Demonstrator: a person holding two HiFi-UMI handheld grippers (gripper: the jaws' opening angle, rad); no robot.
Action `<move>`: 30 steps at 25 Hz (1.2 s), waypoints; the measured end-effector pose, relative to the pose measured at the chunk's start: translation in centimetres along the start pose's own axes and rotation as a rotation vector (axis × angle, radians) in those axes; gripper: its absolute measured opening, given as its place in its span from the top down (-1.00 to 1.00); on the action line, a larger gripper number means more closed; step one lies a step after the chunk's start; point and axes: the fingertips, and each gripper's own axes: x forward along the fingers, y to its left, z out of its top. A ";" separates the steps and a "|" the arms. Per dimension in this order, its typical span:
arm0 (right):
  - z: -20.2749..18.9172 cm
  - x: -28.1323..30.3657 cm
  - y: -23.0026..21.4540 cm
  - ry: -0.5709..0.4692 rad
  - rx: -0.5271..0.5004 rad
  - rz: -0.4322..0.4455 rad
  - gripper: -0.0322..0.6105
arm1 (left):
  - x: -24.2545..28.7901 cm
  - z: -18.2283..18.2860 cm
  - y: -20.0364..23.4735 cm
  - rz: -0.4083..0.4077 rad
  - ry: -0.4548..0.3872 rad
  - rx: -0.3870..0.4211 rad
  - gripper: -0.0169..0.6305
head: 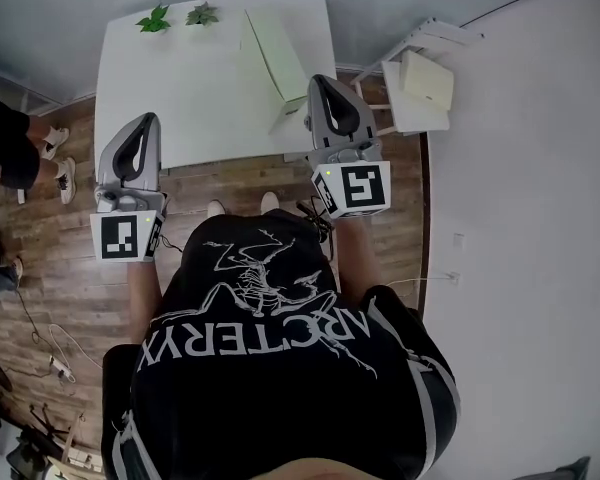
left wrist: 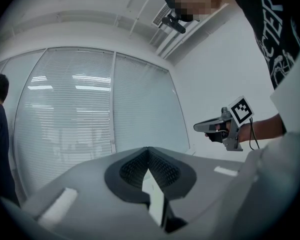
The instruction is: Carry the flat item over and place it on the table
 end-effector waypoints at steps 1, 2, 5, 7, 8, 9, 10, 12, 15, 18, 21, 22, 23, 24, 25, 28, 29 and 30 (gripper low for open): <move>0.0 0.0 0.0 0.000 -0.002 0.000 0.86 | 0.0 0.0 0.0 0.002 -0.004 0.002 0.91; 0.0 0.0 0.0 -0.001 -0.003 0.001 0.86 | 0.1 0.1 0.1 0.003 -0.006 0.003 0.91; 0.1 0.0 0.0 0.004 -0.014 0.003 0.86 | 0.3 0.4 0.1 0.005 -0.011 0.004 0.91; 0.1 0.1 0.2 0.007 -0.018 0.007 0.86 | 0.4 0.4 0.2 0.005 -0.012 0.005 0.91; 0.1 0.1 0.2 0.006 -0.015 0.009 0.86 | 0.5 0.4 0.1 0.005 -0.012 0.005 0.91; 0.1 0.1 0.1 0.004 -0.011 0.009 0.86 | 0.5 0.4 0.1 0.005 -0.012 0.005 0.91; 0.1 0.0 0.1 0.002 -0.008 0.009 0.86 | 0.6 0.4 0.1 0.005 -0.013 0.005 0.91; 0.0 -0.1 -0.1 -0.004 0.001 0.005 0.86 | 0.6 0.4 0.1 0.005 -0.013 0.006 0.91; 0.0 -0.1 -0.4 -0.009 0.008 -0.001 0.87 | 0.7 0.4 0.2 0.004 -0.016 0.007 0.91; 0.0 -0.2 -0.5 -0.008 0.005 -0.003 0.86 | 0.8 0.3 0.2 0.006 -0.003 0.003 0.91; 0.2 -0.2 -0.5 -0.007 0.001 -0.001 0.86 | 0.9 0.5 0.2 0.009 0.016 -0.001 0.91; 0.3 -0.3 -0.6 -0.007 -0.001 -0.001 0.86 | 0.9 0.7 0.3 0.011 0.005 0.003 0.91; 0.4 -0.3 -0.6 -0.007 -0.003 -0.001 0.86 | 1.0 0.9 0.5 0.013 -0.012 0.009 0.91; 0.5 -0.3 -0.6 -0.007 -0.004 -0.001 0.86 | 1.1 1.1 0.6 0.015 -0.027 0.014 0.91; 0.6 -0.3 -0.6 -0.009 -0.003 -0.001 0.86 | 1.1 1.2 0.7 0.016 -0.034 0.018 0.91; 0.8 -0.4 -0.7 -0.011 -0.005 -0.002 0.86 | 1.2 1.5 1.0 0.020 -0.040 0.024 0.91; 0.9 -0.4 -0.7 -0.008 -0.009 -0.002 0.87 | 1.2 1.6 1.1 0.021 -0.043 0.025 0.91; 1.0 -0.4 -0.8 -0.006 -0.013 -0.002 0.86 | 1.2 1.7 1.1 0.023 -0.045 0.026 0.91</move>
